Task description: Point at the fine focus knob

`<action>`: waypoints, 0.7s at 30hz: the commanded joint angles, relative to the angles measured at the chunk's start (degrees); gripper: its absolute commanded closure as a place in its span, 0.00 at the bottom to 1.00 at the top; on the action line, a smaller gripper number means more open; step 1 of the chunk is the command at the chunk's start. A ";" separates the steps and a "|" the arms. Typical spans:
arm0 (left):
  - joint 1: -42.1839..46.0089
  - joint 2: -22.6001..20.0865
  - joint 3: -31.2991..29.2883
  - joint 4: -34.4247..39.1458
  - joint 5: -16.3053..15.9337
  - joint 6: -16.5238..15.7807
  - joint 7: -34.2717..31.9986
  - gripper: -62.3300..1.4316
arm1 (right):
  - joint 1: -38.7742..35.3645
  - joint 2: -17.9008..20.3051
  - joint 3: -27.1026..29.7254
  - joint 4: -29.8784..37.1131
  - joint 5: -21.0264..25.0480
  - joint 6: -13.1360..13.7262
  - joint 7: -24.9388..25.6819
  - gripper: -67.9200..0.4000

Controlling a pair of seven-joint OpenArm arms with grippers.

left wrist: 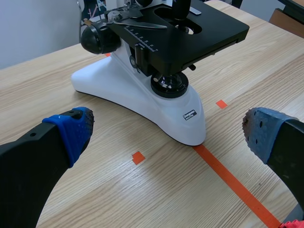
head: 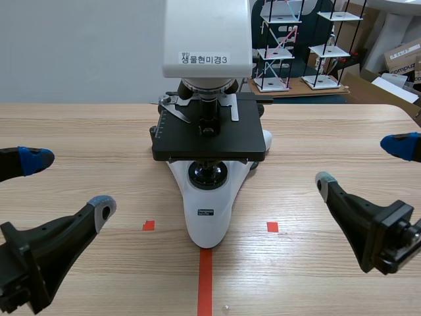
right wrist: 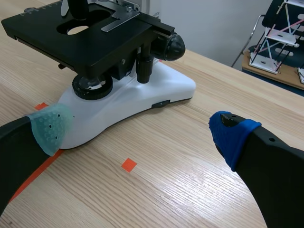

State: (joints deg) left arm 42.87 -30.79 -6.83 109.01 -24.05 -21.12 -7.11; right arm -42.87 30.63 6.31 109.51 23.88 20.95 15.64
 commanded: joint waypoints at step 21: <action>-0.07 0.13 -0.26 1.20 -0.28 -0.02 -0.79 0.00 | 0.02 0.15 0.66 0.81 -1.40 -1.70 1.90 0.09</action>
State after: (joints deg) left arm 42.87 -30.79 -6.83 109.01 -24.03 -21.12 -7.11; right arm -42.87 30.63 6.31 109.51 22.06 19.27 16.43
